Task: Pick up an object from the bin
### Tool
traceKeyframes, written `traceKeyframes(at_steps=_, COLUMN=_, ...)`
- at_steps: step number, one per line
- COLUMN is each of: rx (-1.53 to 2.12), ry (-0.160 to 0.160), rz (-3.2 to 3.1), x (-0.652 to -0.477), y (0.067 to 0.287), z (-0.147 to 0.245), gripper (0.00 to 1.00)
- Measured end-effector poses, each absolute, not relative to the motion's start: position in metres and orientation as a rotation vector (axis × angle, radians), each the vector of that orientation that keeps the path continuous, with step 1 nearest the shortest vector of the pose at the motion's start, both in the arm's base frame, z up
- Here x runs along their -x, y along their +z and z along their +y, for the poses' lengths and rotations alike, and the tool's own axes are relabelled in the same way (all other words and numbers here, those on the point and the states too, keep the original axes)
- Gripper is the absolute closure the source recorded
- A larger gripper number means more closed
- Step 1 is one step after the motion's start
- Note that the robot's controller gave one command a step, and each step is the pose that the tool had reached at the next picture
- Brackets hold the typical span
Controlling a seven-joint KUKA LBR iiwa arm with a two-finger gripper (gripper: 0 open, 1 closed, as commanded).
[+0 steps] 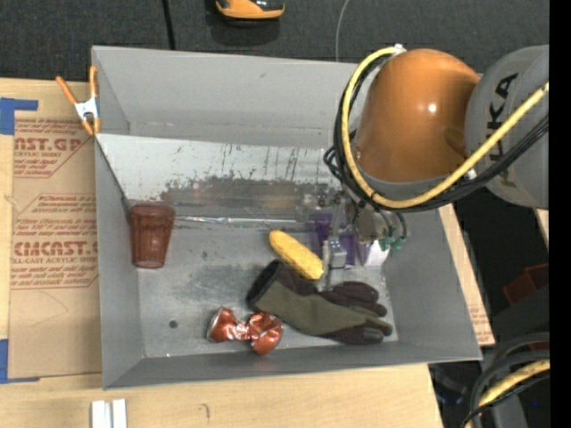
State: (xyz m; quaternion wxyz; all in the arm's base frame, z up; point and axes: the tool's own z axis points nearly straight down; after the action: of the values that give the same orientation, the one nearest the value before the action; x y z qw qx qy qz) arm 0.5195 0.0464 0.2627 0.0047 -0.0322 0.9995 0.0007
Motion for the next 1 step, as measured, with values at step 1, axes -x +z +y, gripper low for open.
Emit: traceKeyframes(at_steps=1, rx=0.244, ry=0.001, rz=3.131, x=-0.4992, y=0.2204, z=0.0247, gripper=0.00)
